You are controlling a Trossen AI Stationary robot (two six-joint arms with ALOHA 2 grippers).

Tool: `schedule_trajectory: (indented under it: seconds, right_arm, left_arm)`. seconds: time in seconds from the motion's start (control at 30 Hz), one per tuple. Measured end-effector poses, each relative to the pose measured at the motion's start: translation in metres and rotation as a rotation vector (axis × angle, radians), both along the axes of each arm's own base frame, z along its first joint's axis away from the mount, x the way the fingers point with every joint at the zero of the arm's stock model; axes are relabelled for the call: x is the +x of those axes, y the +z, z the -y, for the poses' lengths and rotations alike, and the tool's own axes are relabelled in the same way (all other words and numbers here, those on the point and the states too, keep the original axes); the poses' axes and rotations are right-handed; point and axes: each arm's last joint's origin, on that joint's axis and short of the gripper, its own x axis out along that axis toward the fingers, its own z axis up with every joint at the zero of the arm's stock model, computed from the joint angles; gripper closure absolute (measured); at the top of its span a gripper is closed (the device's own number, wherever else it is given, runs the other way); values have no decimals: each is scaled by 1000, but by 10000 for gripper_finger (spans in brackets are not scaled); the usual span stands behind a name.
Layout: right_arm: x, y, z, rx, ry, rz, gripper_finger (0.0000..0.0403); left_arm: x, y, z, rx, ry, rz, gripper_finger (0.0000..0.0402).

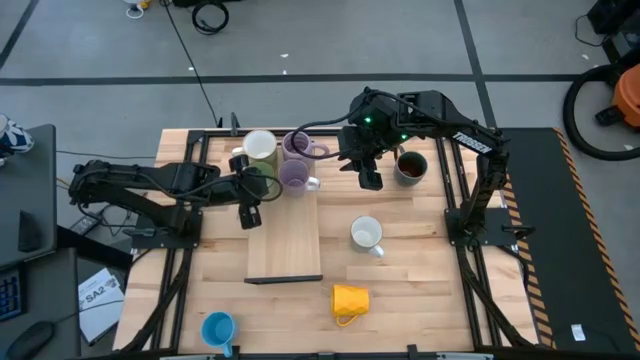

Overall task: Place coffee mugs
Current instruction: Put the green mug on the shelf, then put the blue patterned mug on the shelf

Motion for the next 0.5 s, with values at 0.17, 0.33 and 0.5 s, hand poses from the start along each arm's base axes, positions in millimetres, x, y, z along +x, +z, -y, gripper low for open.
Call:
schedule_trajectory:
  seconds: [0.17,0.33,0.5]
  right_arm:
    - [0,0,0,0,0,0,274]
    - [0,0,0,1,0,-6,274]
    - [-1,-1,0,-5,9,-14,274]
  left_arm:
    - [0,0,0,7,-5,-2,335]
    - [0,0,0,6,-4,0,317]
    - [0,0,0,4,-3,2,282]
